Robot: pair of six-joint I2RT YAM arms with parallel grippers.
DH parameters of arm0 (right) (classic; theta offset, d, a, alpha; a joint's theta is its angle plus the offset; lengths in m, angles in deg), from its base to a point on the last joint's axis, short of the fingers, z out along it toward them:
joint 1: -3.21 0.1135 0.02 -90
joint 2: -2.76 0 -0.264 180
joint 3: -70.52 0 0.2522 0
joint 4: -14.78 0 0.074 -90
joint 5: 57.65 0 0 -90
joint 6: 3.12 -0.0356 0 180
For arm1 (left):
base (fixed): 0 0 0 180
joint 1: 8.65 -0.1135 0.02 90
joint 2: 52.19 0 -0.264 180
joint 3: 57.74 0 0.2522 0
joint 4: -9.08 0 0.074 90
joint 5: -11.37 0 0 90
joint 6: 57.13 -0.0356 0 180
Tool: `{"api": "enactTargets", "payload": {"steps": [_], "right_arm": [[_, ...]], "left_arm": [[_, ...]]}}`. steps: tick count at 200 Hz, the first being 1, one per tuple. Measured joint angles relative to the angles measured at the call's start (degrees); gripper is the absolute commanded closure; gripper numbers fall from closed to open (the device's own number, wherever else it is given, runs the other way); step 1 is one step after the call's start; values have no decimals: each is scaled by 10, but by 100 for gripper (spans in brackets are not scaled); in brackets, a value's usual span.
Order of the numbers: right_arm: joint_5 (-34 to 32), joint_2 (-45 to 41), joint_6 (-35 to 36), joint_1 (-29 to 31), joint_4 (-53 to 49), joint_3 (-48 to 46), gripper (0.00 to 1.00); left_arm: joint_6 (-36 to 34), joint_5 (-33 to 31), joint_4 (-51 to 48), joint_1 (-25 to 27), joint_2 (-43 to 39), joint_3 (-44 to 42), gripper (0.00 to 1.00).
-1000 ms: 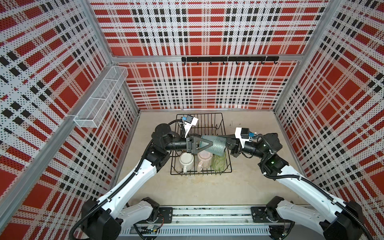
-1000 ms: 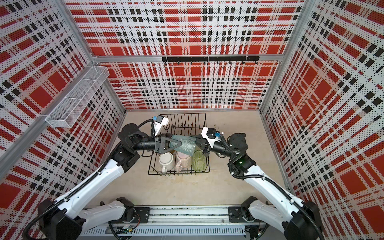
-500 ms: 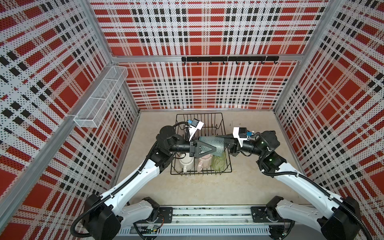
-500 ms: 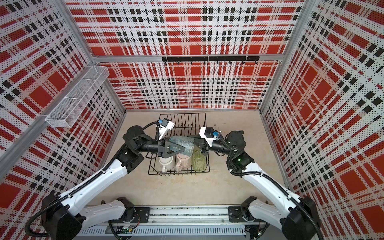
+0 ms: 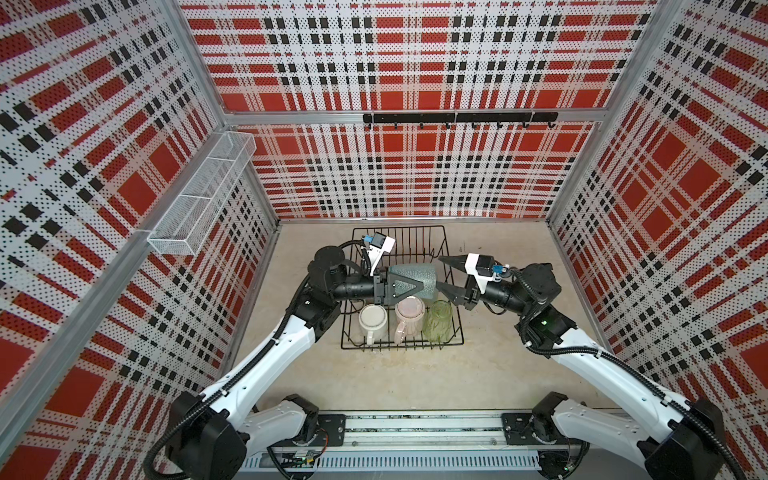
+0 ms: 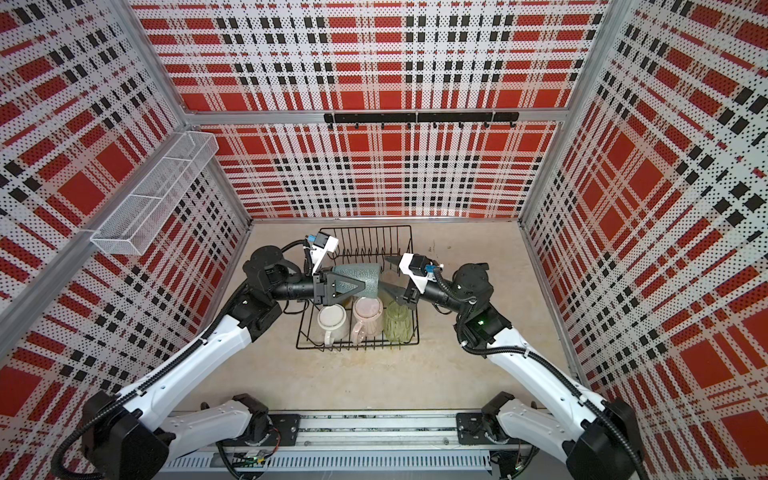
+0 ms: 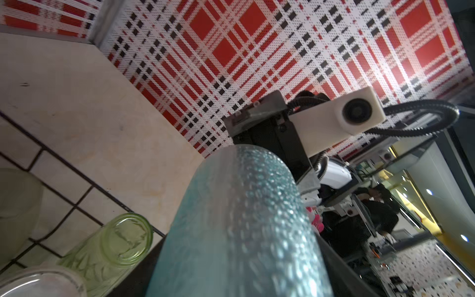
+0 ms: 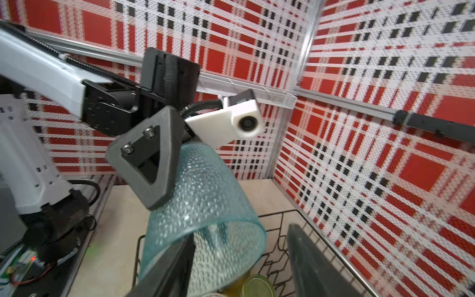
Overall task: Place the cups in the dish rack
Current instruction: 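Close the left gripper on the teal glass held by the right gripper, then open the right gripper and withdraw it while the left gripper holds the glass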
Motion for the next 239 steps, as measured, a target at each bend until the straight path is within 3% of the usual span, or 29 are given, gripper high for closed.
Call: {"api": "enactTargets", "payload": {"steps": [9, 14, 20, 65, 96, 154, 239], "right_arm": [[-31, -10, 12, -1, -5, -9, 29], [-56, -17, 16, -1, -6, -15, 20], [-71, -25, 22, -1, -7, -22, 18], [-198, -46, 52, -1, -48, -38, 17], [-262, -21, 40, -5, -89, -33, 17], [-306, 32, -22, -50, -184, 47, 16], [-281, 43, -65, -64, -251, 75, 16]], "left_arm": [[-23, -17, -30, -2, 1, 8, 28], [-38, -28, -51, -3, 2, 13, 28], [-52, -38, -72, -3, 2, 18, 28], [-166, -146, -249, -11, 4, 74, 28], [-227, -265, -360, -13, 9, 115, 28], [-285, -462, -491, 40, 65, 138, 27], [-299, -558, -528, 50, 144, 141, 29]]}}
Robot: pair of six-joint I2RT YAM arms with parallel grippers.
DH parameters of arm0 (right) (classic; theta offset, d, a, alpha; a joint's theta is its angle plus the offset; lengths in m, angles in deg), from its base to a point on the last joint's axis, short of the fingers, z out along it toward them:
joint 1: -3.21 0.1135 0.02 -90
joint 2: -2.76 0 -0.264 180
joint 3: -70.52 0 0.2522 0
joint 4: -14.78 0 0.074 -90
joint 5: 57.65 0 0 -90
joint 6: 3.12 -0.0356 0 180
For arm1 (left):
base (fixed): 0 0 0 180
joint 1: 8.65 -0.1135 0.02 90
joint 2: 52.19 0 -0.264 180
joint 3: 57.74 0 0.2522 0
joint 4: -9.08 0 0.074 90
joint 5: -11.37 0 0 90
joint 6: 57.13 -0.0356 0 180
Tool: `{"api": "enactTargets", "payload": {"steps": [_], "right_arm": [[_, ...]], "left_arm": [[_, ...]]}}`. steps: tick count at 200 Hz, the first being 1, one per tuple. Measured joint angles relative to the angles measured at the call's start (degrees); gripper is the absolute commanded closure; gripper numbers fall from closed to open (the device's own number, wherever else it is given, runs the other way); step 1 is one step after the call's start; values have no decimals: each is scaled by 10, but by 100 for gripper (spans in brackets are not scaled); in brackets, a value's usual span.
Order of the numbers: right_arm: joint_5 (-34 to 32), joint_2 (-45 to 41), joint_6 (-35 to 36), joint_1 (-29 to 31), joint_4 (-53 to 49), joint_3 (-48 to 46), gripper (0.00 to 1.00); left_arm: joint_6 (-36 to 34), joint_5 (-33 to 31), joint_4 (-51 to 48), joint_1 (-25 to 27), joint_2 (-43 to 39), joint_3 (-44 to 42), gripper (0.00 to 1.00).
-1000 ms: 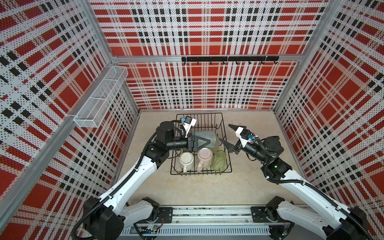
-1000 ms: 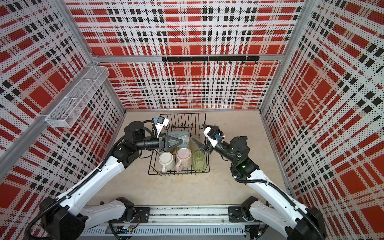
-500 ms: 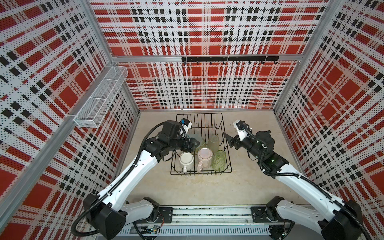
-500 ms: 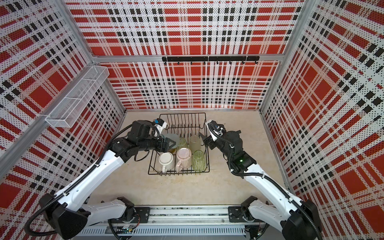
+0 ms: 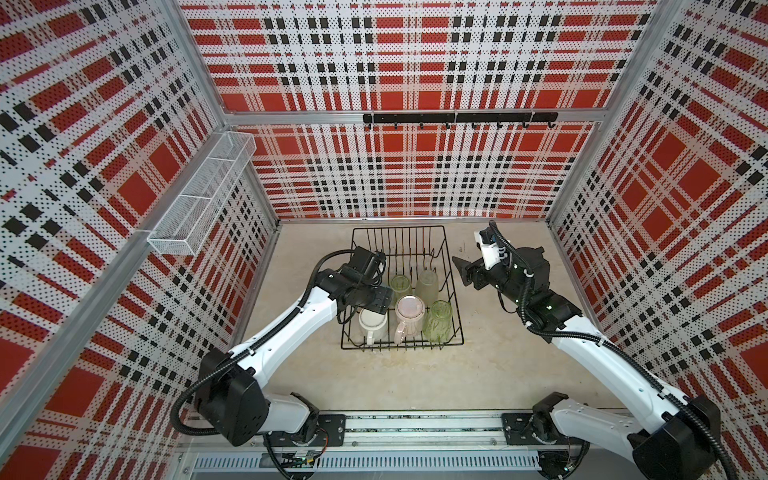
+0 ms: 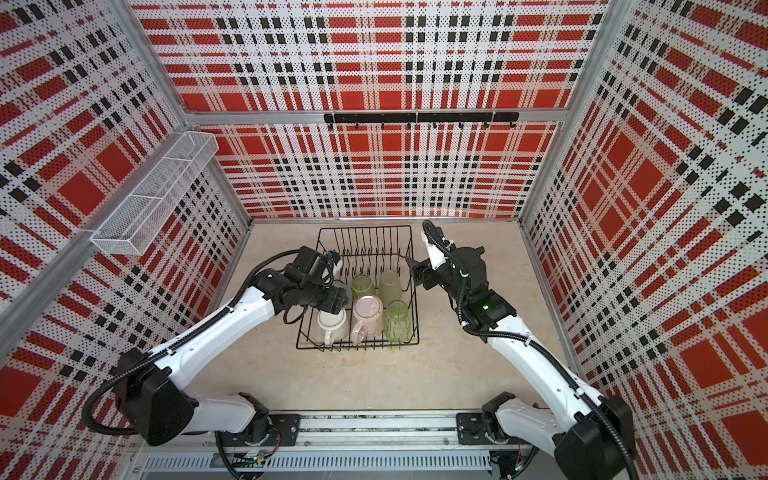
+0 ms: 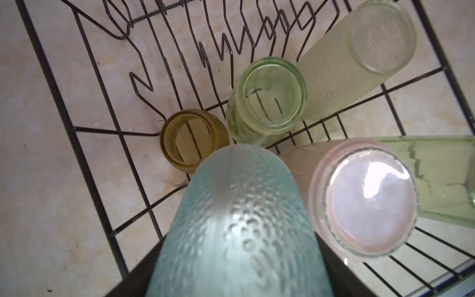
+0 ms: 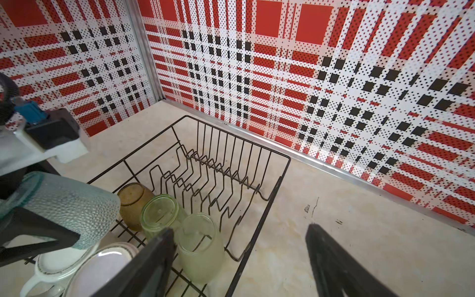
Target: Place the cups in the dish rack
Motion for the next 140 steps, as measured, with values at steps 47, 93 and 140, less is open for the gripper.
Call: {"api": "enactTargets", "payload": {"steps": [47, 93, 140], "right_arm": [[6, 0, 1, 0, -17, 0, 16], [2, 0, 6, 0, -35, 0, 16], [4, -1, 7, 0, -42, 0, 16]], "left_arm": [[-1, -9, 1, 14, 36, 17, 29], [1, -9, 6, 22, 39, 31, 30], [1, 2, 11, 23, 43, 32, 30]]}}
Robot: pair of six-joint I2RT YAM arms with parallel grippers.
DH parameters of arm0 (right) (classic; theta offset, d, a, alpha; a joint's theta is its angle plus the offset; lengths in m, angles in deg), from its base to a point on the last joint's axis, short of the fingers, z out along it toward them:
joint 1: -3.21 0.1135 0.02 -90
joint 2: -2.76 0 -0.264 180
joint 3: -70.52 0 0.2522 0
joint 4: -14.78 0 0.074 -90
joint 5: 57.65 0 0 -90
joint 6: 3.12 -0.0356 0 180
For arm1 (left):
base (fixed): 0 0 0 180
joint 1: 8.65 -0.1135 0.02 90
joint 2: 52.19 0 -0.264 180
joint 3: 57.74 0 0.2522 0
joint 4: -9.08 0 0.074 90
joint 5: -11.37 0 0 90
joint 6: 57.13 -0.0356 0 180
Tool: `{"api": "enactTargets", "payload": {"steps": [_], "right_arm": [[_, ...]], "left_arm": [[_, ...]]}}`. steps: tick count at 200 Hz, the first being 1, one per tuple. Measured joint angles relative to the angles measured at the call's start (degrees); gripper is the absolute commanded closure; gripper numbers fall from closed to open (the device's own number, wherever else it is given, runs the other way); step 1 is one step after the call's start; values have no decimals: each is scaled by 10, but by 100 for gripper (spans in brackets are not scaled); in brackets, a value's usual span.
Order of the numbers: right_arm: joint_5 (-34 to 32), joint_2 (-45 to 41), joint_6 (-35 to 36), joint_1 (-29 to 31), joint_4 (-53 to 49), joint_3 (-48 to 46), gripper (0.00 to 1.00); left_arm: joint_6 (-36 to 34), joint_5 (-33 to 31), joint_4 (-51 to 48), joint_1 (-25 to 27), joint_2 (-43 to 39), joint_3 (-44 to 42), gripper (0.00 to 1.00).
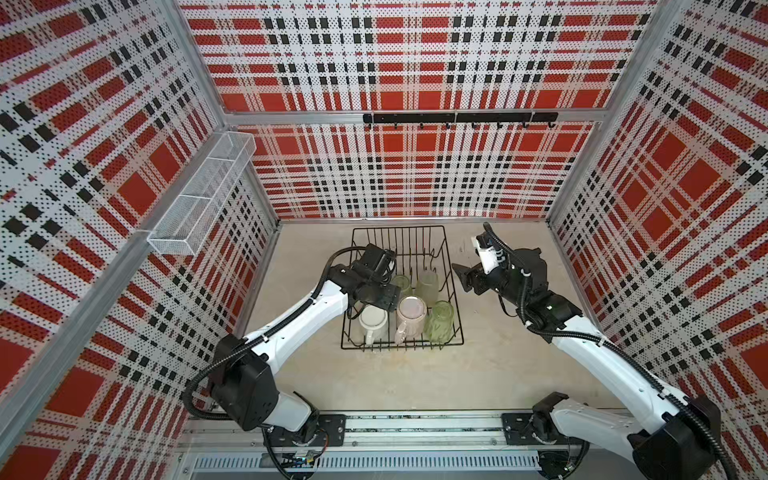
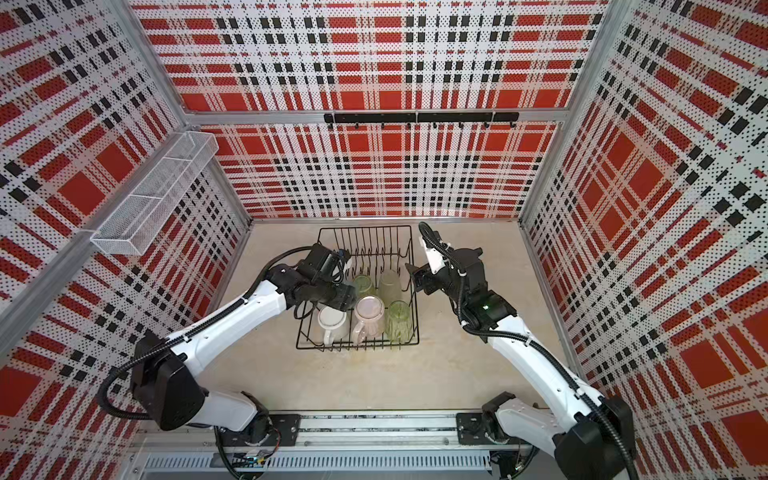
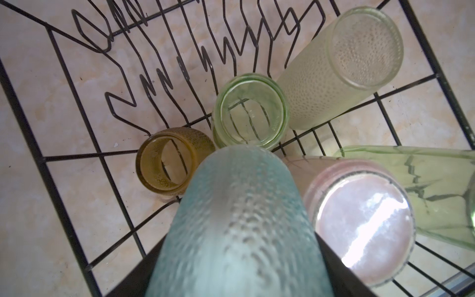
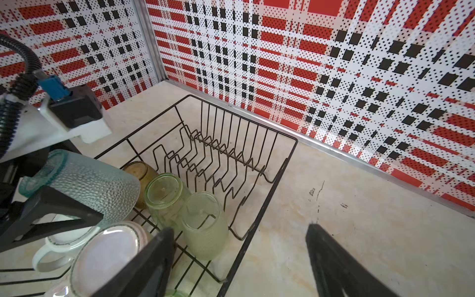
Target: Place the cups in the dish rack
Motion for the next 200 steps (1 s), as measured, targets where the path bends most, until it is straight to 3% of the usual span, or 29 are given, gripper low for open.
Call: {"api": "enactTargets", "payload": {"steps": [27, 31, 34, 61, 88, 139, 166, 200], "right_arm": [[-2, -3, 0, 0, -2, 0, 14], [1, -3, -1, 0, -3, 0, 2], [-7, -3, 0, 0, -2, 0, 0], [-51, -4, -33, -15, -2, -1, 0], [-42, -15, -89, -116, 27, -34, 0], [73, 1, -193, -310, 132, -108, 0], [92, 11, -240, -370, 169, -127, 0], [85, 14, -262, -402, 194, -131, 0]], "left_arm": [[2, 6, 9, 1, 3, 0, 30], [2, 7, 11, 1, 3, 0, 30], [2, 7, 12, 1, 3, 0, 30], [5, 7, 22, 3, 6, -4, 30], [6, 5, 23, 3, 7, -16, 30], [6, 0, 34, 5, 7, -24, 30], [6, -11, 36, 5, 8, -30, 30], [4, -15, 35, 5, 19, -37, 30]]}}
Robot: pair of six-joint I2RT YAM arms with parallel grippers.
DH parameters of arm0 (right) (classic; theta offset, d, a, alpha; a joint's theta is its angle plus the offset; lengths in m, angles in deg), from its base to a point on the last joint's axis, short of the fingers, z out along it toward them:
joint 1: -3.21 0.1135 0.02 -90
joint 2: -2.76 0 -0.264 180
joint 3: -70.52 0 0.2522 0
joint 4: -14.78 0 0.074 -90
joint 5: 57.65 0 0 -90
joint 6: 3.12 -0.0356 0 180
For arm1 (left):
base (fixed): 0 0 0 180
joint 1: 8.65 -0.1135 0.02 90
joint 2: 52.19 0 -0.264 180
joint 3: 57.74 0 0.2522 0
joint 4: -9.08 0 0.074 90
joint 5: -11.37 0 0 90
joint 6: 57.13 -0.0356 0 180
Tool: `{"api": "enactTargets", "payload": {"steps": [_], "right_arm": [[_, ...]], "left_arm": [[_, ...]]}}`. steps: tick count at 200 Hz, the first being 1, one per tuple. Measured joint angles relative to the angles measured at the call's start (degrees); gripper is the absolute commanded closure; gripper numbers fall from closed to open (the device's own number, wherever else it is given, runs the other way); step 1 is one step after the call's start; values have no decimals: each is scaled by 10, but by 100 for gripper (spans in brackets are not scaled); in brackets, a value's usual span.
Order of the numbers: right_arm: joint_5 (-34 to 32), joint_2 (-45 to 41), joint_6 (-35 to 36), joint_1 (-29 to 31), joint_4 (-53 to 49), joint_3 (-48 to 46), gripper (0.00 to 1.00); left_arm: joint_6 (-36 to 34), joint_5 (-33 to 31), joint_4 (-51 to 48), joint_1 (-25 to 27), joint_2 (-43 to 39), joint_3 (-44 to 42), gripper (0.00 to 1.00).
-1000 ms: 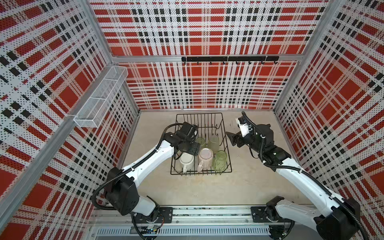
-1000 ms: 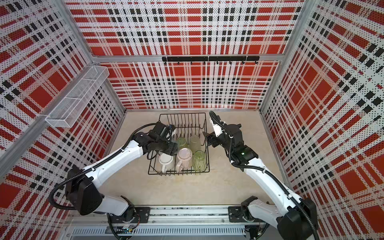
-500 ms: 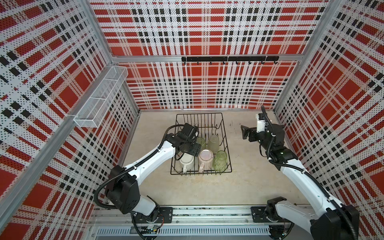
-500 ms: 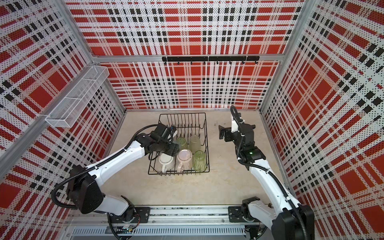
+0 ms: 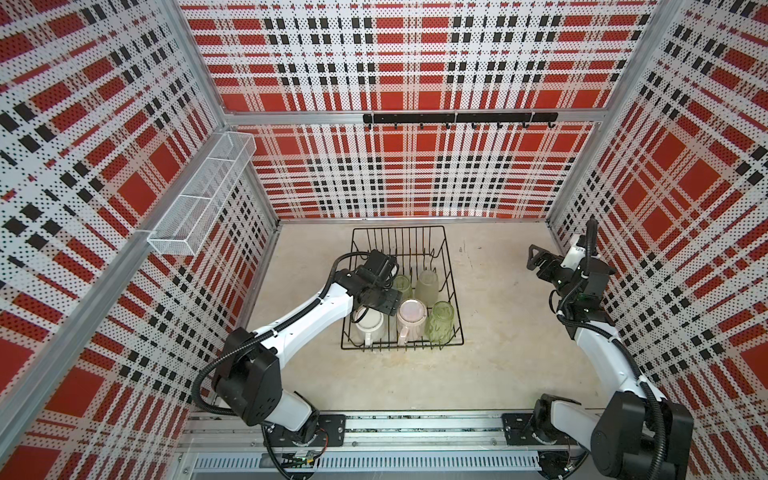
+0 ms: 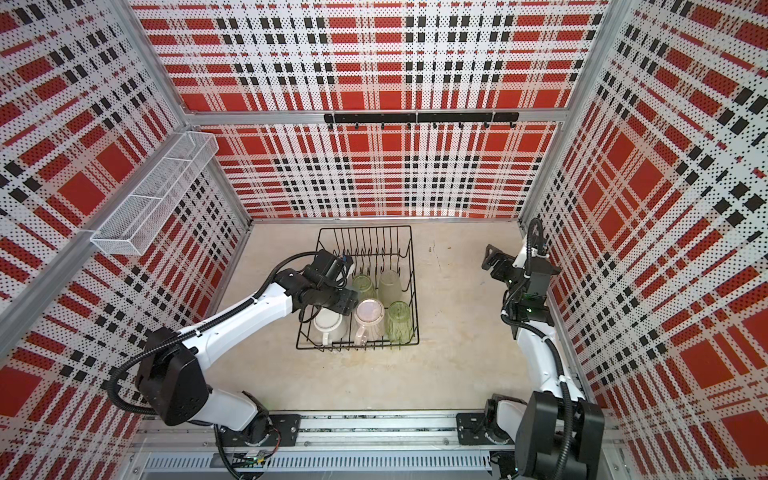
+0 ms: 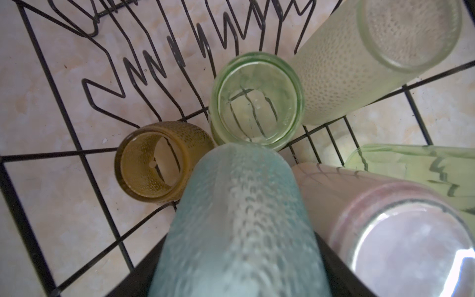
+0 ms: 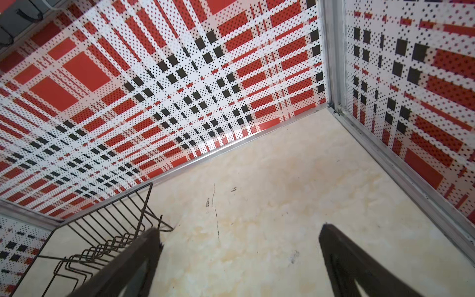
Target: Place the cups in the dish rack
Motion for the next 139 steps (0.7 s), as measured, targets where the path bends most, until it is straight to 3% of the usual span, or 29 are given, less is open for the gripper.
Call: {"api": "enactTargets", "payload": {"steps": [72, 139], "right_arm": [[-13, 12, 4, -10, 18, -15, 0], [-14, 21, 35, -10, 3, -11, 0]], "left_arm": [[0, -9, 1, 3, 18, -7, 30], [0, -23, -5, 10, 42, -8, 22]]}}
